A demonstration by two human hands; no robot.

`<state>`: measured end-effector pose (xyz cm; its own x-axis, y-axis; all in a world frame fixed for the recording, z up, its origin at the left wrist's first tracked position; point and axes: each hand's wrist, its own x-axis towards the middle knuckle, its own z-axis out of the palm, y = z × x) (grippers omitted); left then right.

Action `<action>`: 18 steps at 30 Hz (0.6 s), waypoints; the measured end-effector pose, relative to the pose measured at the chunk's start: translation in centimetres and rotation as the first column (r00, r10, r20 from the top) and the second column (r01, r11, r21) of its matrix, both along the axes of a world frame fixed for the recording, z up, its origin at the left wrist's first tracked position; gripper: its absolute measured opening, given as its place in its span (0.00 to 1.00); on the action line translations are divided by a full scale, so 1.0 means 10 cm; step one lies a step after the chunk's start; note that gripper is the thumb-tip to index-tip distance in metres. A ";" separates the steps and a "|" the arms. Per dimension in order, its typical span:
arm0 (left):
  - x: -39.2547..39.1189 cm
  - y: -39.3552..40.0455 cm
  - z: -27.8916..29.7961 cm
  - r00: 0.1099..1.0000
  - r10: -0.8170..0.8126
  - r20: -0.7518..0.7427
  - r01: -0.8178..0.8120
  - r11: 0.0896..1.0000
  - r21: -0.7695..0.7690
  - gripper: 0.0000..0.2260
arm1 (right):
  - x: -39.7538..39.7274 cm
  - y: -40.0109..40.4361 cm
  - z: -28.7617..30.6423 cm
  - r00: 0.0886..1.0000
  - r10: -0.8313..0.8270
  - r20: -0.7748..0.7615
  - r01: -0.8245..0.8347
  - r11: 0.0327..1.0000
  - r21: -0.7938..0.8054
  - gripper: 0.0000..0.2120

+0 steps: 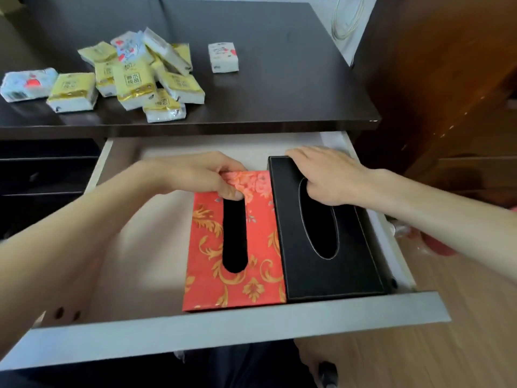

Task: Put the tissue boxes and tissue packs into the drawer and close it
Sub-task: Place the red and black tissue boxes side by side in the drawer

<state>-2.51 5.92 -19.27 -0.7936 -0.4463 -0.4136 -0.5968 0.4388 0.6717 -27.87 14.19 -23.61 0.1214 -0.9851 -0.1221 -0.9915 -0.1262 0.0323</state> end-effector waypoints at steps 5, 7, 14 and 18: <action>-0.23 0.11 -0.03 0.998 0.037 -0.048 -0.034 0.998 0.051 0.11 | -0.22 0.12 0.09 0.970 0.125 -0.210 -0.136 0.990 -0.040 0.25; -0.22 0.08 -0.08 0.997 0.050 -0.065 -0.044 0.995 0.093 0.09 | -0.20 0.11 0.09 0.974 0.115 -0.196 -0.121 0.992 -0.020 0.25; -0.18 0.03 -0.19 0.995 0.033 -0.095 -0.022 0.994 0.110 0.07 | -0.19 0.18 0.07 0.989 0.088 -0.115 -0.086 0.996 0.029 0.27; -0.16 0.07 -0.23 0.994 0.045 -0.102 -0.039 0.997 0.061 0.06 | -0.16 0.21 0.02 0.995 0.068 -0.067 -0.067 0.997 0.025 0.30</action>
